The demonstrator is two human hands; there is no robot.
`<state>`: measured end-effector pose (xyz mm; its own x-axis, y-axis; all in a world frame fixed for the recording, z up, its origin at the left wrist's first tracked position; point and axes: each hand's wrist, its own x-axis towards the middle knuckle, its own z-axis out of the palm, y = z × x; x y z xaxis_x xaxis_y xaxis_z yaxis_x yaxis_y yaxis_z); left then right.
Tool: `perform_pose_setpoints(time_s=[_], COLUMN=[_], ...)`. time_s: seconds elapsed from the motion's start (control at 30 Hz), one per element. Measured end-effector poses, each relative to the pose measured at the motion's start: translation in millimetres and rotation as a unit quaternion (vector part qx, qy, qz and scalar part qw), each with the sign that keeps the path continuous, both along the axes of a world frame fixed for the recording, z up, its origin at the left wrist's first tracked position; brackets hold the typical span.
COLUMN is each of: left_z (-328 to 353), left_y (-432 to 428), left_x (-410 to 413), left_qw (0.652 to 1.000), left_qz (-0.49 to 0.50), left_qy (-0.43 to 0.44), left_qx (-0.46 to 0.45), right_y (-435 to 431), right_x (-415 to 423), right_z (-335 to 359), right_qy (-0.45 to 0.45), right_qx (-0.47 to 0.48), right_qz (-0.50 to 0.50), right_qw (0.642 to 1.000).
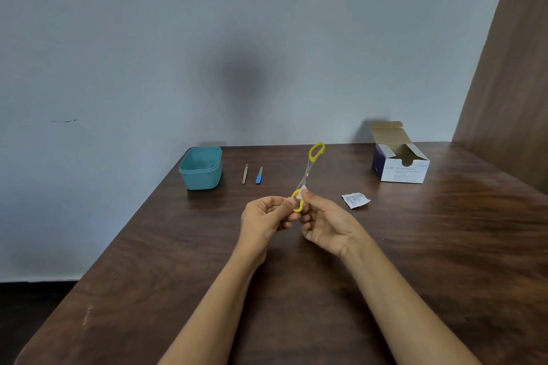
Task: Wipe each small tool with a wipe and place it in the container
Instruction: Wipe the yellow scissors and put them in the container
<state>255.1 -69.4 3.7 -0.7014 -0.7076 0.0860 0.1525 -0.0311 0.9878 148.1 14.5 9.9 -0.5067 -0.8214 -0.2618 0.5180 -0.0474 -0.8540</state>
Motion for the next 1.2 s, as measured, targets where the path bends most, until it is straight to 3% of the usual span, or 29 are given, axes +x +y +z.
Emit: perform_pose_setpoints(time_s=[0.2,0.53,0.63,0.77,0.87,1.07,1.2], left_z=[-2,0,4,11,17,46,55], left_y=[1,-3,-8,-23,-33,-51,-60], left_x=[1,3,3,7,12,21,24], left_qw=[1.0,0.999,0.998,0.99,0.989,0.982,0.959], left_qz=[0.02,0.0,0.055,0.123,0.132,0.088,0.038], left_qy=[-0.003,-0.015,-0.005,0.052,0.062,0.02,-0.033], left_qx=[0.011,0.05,0.024,0.052,0.007,-0.166,-0.279], right_y=[-1,3,4,5,5,4,5], right_x=[1,-4,-2,1,3,2,4], right_z=[1,1,1,1,0,-3,0], right_qy=[0.105,0.172,0.168,0.202,0.235,0.26,0.27], right_qx=[0.004,0.017,0.028,0.052,0.058,0.06,0.064], right_qz=[-0.002,0.005,0.032,0.097,0.129,0.163,0.168], right_qw=[0.994,0.985,0.985,0.973,0.962,0.95,0.946])
